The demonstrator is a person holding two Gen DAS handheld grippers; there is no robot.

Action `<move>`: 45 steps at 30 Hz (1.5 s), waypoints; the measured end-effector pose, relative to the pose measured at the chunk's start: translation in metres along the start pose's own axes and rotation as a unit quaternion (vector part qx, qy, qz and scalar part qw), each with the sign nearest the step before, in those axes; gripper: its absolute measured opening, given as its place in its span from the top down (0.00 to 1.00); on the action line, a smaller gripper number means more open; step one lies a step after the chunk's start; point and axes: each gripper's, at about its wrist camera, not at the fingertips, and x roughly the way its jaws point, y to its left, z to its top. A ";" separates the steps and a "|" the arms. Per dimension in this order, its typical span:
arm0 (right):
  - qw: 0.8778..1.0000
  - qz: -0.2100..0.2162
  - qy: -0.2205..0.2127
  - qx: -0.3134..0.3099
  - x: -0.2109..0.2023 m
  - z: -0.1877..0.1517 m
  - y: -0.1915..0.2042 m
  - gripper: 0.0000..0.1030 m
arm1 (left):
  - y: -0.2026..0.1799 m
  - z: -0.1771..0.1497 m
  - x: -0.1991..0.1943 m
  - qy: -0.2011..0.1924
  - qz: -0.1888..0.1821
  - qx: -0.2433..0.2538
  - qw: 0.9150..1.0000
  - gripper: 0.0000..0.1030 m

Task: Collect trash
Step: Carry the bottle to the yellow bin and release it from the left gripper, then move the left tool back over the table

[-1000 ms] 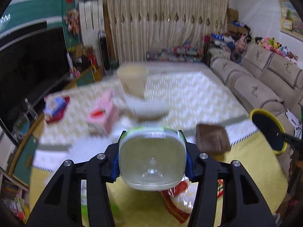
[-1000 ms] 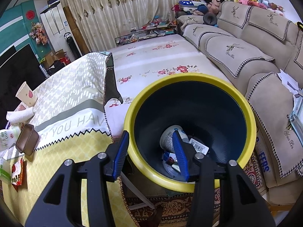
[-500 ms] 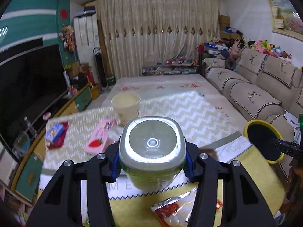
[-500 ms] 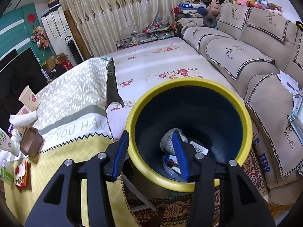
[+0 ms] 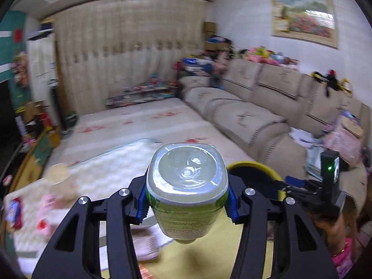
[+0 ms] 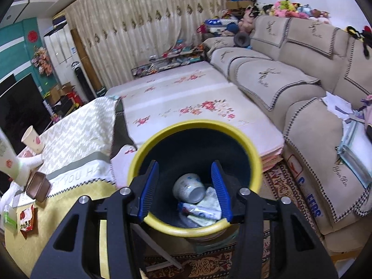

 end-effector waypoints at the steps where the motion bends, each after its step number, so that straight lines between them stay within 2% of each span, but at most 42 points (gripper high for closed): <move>1: 1.000 -0.002 -0.002 0.004 -0.002 0.000 -0.006 0.56 | -0.011 0.005 0.010 0.003 -0.014 0.005 1.000 0.50; 4: 1.000 -0.011 -0.008 0.015 -0.009 -0.002 -0.023 0.56 | -0.045 0.017 0.045 0.014 -0.051 0.016 0.998 0.50; 8: 0.999 -0.023 -0.011 0.035 -0.015 -0.007 -0.045 0.56 | -0.085 0.021 0.101 0.038 -0.078 0.027 0.996 0.50; 12: 0.998 -0.034 -0.009 0.051 -0.015 -0.010 -0.064 0.56 | -0.114 0.017 0.146 0.065 -0.094 0.027 0.993 0.50; 15: 0.997 -0.039 -0.007 0.059 -0.014 -0.013 -0.072 0.52 | -0.127 0.012 0.176 0.079 -0.088 0.033 0.992 0.50; 18: 0.997 -0.040 -0.009 0.063 -0.015 -0.013 -0.075 0.49 | -0.132 0.010 0.189 0.081 -0.074 0.024 0.994 0.36; 20: 0.997 -0.038 -0.009 0.063 -0.015 -0.012 -0.075 0.49 | -0.129 0.010 0.180 0.070 -0.070 0.021 0.995 0.25; 23: 0.998 -0.035 -0.010 0.060 -0.014 -0.013 -0.073 0.49 | -0.120 0.012 0.148 0.041 -0.049 0.033 0.997 0.22; 26: 0.998 -0.028 -0.009 0.056 -0.013 -0.013 -0.066 0.49 | -0.110 0.015 0.115 0.024 -0.043 0.026 0.998 0.16; 30: 0.999 -0.017 -0.004 0.040 -0.012 -0.015 -0.047 0.49 | -0.086 0.005 0.070 0.007 -0.025 0.012 1.000 0.14; 34: 1.000 -0.001 0.002 0.018 -0.010 -0.018 -0.020 0.49 | -0.048 -0.020 0.027 0.008 0.002 -0.020 1.000 0.13; 38: 0.999 0.028 0.017 -0.015 -0.002 -0.022 0.017 0.49 | 0.003 -0.056 -0.012 0.016 0.050 -0.058 0.997 0.13; 41: 0.997 0.048 0.026 -0.047 0.003 -0.025 0.053 0.49 | 0.044 -0.086 -0.048 0.021 0.113 -0.080 0.990 0.13; 45: 0.993 0.080 0.038 -0.079 0.009 -0.027 0.099 0.49 | 0.085 -0.120 -0.079 0.030 0.153 -0.107 0.982 0.12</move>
